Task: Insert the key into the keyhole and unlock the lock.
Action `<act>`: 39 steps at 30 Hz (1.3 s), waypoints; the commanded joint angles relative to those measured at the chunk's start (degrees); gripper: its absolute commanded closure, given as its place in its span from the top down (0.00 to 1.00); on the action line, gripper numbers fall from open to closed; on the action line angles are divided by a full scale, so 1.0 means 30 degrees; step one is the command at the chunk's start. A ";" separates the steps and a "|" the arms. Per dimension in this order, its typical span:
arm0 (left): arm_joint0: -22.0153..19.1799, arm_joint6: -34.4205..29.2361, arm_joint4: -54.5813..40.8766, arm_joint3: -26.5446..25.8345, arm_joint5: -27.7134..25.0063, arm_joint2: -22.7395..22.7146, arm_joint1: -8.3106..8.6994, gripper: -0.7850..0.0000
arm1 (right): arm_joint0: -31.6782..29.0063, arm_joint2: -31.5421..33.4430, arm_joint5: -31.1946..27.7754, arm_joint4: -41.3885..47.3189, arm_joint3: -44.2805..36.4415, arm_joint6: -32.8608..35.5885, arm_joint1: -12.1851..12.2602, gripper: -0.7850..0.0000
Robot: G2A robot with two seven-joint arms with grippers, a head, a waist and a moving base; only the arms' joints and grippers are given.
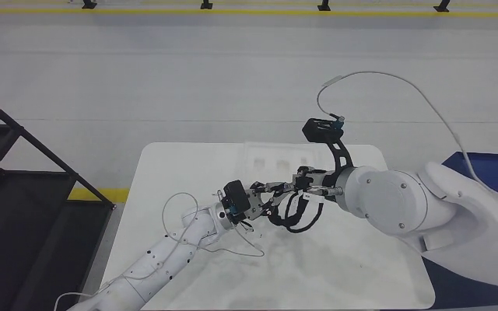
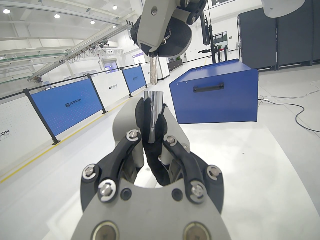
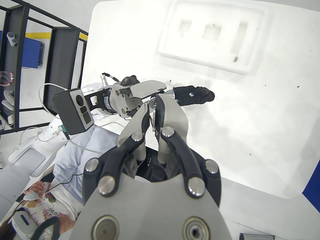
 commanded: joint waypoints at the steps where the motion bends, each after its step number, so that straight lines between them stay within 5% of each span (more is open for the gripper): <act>1: 0.0000 -0.0001 0.0000 0.0000 0.0000 0.0000 0.0000 0.00 | -0.0064 0.0014 -0.0092 0.0001 0.0032 -0.0100 0.0001 0.00; 39: 0.0947 -0.0167 0.1195 -0.0356 -0.0537 -0.1305 -0.0413 0.00 | -0.1838 0.1488 -0.1786 -0.0315 0.0225 0.0395 -0.0005 0.00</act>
